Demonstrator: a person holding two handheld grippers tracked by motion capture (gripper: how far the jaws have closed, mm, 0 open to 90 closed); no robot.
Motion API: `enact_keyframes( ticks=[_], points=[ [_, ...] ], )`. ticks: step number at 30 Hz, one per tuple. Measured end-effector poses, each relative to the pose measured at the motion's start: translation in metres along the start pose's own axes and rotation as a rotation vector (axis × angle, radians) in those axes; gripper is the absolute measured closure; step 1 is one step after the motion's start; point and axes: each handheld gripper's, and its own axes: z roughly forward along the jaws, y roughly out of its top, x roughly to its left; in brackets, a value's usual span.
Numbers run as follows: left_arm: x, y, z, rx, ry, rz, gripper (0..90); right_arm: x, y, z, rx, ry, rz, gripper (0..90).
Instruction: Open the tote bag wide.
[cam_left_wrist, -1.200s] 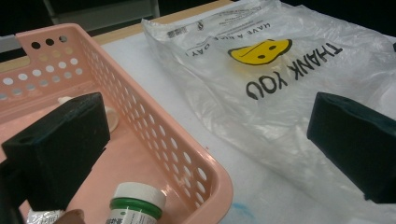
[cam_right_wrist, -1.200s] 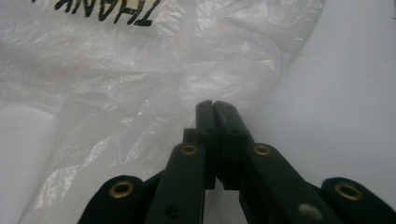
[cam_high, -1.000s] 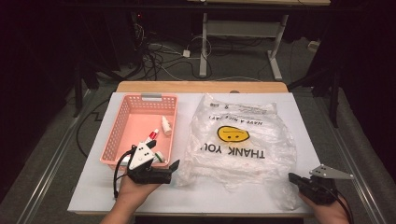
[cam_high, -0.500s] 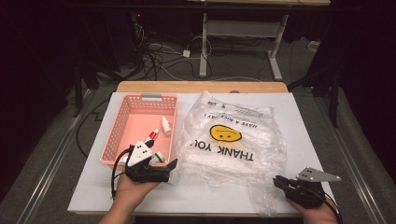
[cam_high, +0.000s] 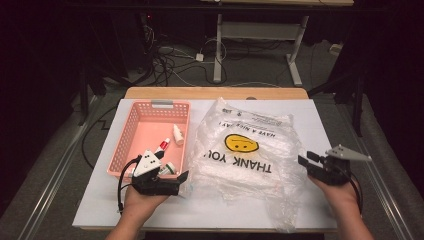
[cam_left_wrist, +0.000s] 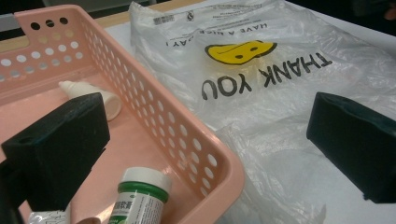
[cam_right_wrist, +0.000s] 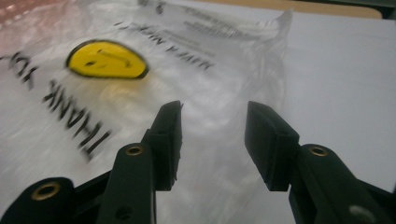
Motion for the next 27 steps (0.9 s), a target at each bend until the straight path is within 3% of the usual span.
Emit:
enact_keyframes(
  ticks=[5,9,12,20,25,27],
  points=[
    [0.001,0.0,0.004,0.008,-0.014,-0.018,0.0,-0.021,0.024,0.036,0.018,-0.048,0.015,55.7],
    [0.0,0.0,0.004,0.011,-0.032,-0.023,0.0,-0.039,0.038,0.062,0.071,-0.066,0.024,51.5],
    [0.002,-0.002,0.001,-0.006,-0.041,-0.032,0.0,-0.05,0.042,0.077,0.112,-0.08,0.075,44.9],
    [0.009,-0.004,-0.003,-0.008,-0.052,-0.01,0.0,-0.055,0.044,0.102,0.186,-0.12,0.088,44.4],
    [0.012,-0.006,-0.006,-0.017,-0.05,-0.013,0.0,-0.059,0.037,0.116,0.237,-0.13,0.103,55.1],
    [0.014,-0.006,-0.006,-0.023,-0.048,-0.024,0.0,-0.059,0.037,0.117,0.226,-0.139,0.086,68.1]
  ],
)
